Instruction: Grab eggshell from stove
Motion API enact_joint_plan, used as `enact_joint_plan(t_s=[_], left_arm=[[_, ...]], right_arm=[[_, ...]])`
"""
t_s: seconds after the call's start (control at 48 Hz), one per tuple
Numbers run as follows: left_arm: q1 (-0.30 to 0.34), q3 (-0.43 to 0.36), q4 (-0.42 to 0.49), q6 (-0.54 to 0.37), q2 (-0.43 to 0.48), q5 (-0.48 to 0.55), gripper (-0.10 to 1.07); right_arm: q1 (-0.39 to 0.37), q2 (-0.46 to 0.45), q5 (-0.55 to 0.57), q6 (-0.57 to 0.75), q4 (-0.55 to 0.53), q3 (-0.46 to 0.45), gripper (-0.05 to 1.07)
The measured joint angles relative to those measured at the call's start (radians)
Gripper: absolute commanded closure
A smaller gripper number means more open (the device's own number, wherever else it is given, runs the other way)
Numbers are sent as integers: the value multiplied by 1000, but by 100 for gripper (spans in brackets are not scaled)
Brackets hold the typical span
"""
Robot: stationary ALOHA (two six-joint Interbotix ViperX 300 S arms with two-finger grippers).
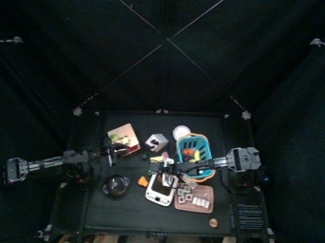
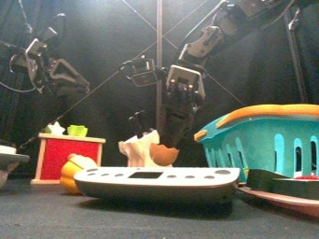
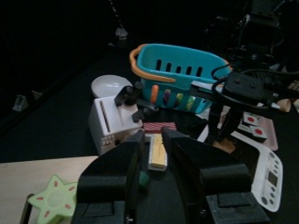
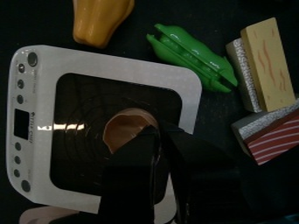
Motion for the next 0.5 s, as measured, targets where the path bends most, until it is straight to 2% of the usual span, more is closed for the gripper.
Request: enact_joint_plan(t_s=[0.5], left_arm=[[-2, -2, 0, 0, 0, 0, 30]], right_arm=[[-2, -63, 26, -14, -5, 2, 52]])
